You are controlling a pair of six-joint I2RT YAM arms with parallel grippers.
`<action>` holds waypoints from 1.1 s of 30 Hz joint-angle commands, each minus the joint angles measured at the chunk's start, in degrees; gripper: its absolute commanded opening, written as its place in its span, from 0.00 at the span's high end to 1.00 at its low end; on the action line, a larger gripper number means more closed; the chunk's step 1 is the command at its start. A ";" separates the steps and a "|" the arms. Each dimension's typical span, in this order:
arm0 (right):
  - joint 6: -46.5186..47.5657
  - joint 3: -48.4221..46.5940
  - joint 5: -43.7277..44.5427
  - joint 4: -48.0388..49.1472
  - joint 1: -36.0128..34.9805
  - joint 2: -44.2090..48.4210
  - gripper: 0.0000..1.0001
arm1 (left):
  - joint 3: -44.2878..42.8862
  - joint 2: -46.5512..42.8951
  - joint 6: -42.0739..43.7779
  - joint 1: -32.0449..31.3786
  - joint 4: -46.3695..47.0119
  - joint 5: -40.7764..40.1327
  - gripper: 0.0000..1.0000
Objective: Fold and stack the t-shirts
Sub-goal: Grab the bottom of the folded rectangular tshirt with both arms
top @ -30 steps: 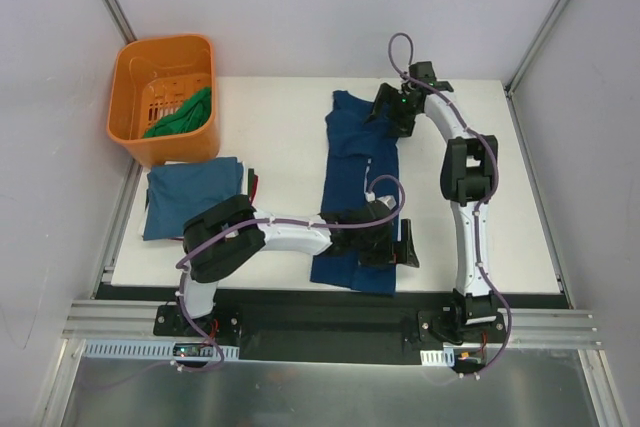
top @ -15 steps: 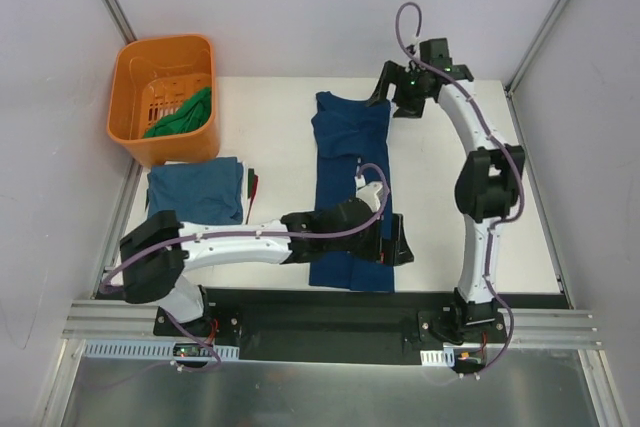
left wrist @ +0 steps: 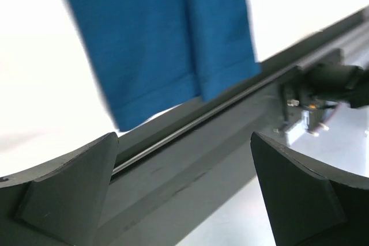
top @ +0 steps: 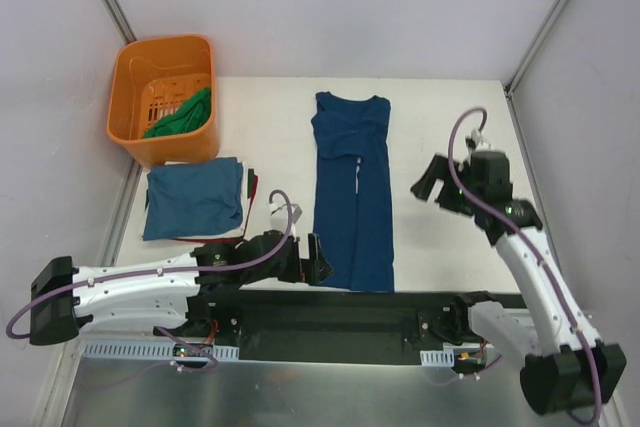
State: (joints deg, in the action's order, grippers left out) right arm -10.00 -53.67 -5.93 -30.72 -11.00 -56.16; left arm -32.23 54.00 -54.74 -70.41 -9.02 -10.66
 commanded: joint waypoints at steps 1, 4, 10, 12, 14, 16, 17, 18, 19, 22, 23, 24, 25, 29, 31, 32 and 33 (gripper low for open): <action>-9.49 14.53 -6.17 3.03 -0.16 11.58 0.04 | 4.10 -2.84 -5.02 0.54 -2.85 -4.72 0.01; -11.62 21.93 -10.67 1.64 -1.56 18.00 0.04 | 4.63 0.21 -6.34 0.89 -2.85 -5.34 0.01; -14.07 29.14 -14.98 -1.37 -5.95 20.04 0.01 | 3.75 7.33 -7.22 3.61 0.30 -2.54 0.24; -15.31 30.98 -14.81 -0.74 -8.67 19.78 0.01 | 3.93 9.10 -6.61 4.84 1.89 -1.48 0.28; -15.05 31.43 -14.28 -2.06 -10.17 19.16 0.01 | 4.28 12.00 -6.96 6.42 4.43 1.05 0.29; -14.79 32.13 -14.89 -2.06 -11.40 18.46 0.04 | 4.98 15.15 -6.96 7.22 6.72 3.26 0.35; -14.79 32.31 -15.33 -1.80 -11.93 18.02 0.05 | 5.07 16.22 -7.05 7.74 8.56 5.01 0.36; -14.52 32.49 -15.42 -1.80 -12.46 17.32 0.06 | 4.98 17.18 -6.96 7.83 8.92 5.81 0.38; -14.52 32.66 -15.16 -1.89 -13.68 16.10 0.08 | 4.81 18.85 -6.78 7.83 10.41 6.34 0.38; -16.10 33.97 -14.63 0.73 -15.70 13.55 0.13 | 4.02 21.66 -6.43 7.83 11.83 8.28 0.46; -16.71 34.42 -15.15 2.05 -16.15 12.84 0.15 | 3.75 22.29 -6.43 7.92 11.74 8.80 0.57; -17.07 34.68 -15.68 2.76 -16.59 12.14 0.17 | 3.58 22.55 -6.43 7.92 11.83 10.55 0.61; -17.59 34.69 -15.95 3.29 -17.46 11.00 0.21 | 3.58 22.82 -6.34 7.83 11.83 11.26 0.65; -18.91 34.51 -13.32 3.30 -20.37 9.41 0.23 | 6.12 21.42 -7.39 7.83 11.65 11.89 0.70; -19.35 34.42 -12.79 3.82 -21.94 8.27 0.26 | 6.82 20.89 -7.57 7.83 11.48 12.32 0.70; -19.79 34.42 -12.44 4.09 -22.48 7.83 0.28 | 7.26 20.97 -7.92 7.83 11.48 12.50 0.70; -19.97 34.16 -12.00 4.18 -23.00 7.47 0.29 | 7.62 20.97 -8.19 7.83 11.48 12.50 0.71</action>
State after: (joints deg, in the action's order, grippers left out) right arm -27.88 -19.27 -20.23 -27.90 -31.90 -46.96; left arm -27.14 75.37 -62.22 -62.89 4.93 0.08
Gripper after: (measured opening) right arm 0.732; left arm 0.300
